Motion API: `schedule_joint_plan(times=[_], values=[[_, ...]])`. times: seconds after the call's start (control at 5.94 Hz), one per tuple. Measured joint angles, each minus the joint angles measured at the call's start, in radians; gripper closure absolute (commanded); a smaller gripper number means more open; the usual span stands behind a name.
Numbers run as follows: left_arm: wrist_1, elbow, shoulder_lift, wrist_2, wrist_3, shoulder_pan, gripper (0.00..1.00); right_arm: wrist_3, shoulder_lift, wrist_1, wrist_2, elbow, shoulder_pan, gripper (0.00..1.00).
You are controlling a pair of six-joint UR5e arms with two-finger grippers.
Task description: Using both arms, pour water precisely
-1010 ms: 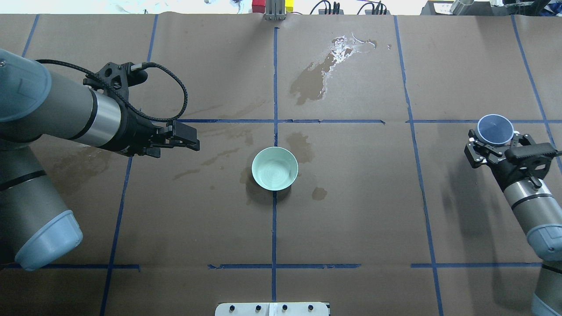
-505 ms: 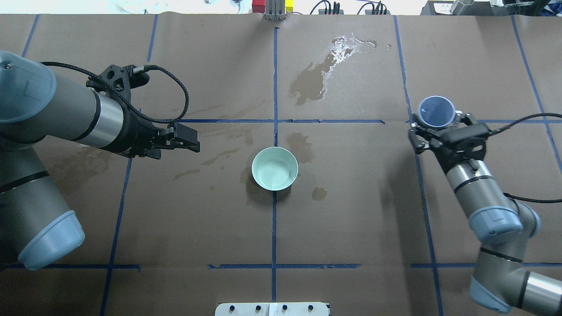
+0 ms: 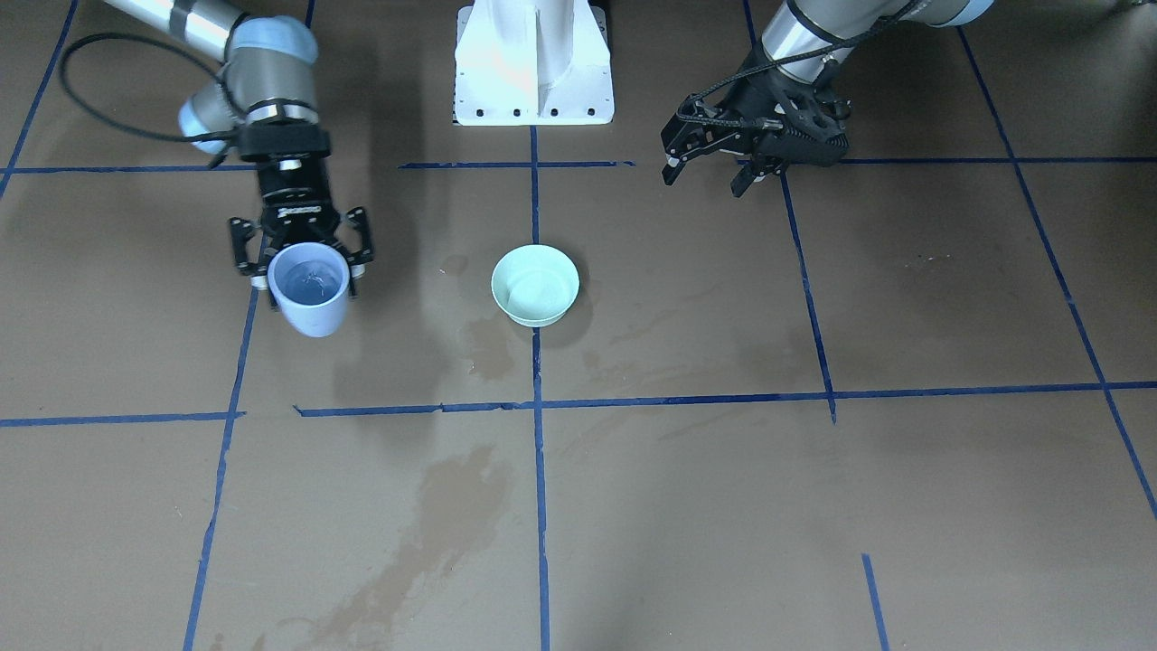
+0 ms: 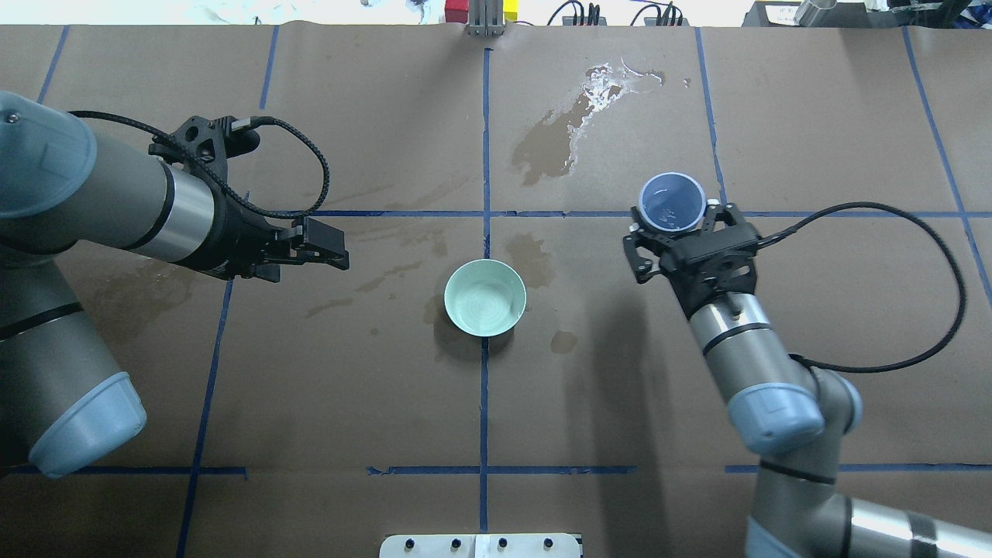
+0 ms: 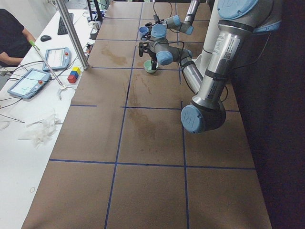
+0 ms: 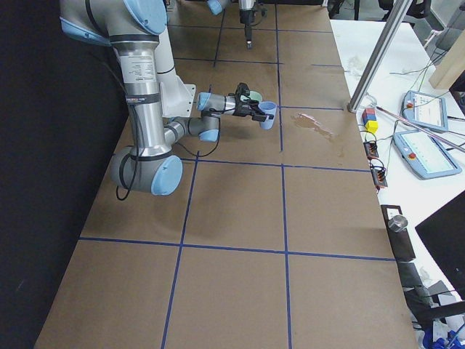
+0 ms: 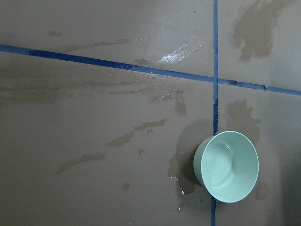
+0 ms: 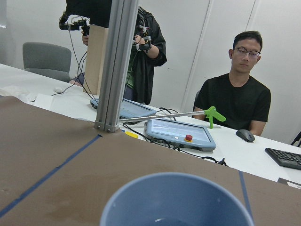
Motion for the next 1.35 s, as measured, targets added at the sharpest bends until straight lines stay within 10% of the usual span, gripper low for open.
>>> schedule_joint_plan(times=[0.5, 1.35], values=[[-0.001, -0.014, 0.032, -0.002, -0.001, -0.001, 0.0, -0.005, 0.157, -0.206, -0.132, -0.004, -0.107, 0.98], [-0.001, -0.022, 0.035, -0.001, -0.003, -0.001, 0.0, -0.162, 0.189, -0.422, -0.134, -0.001, -0.125, 1.0]])
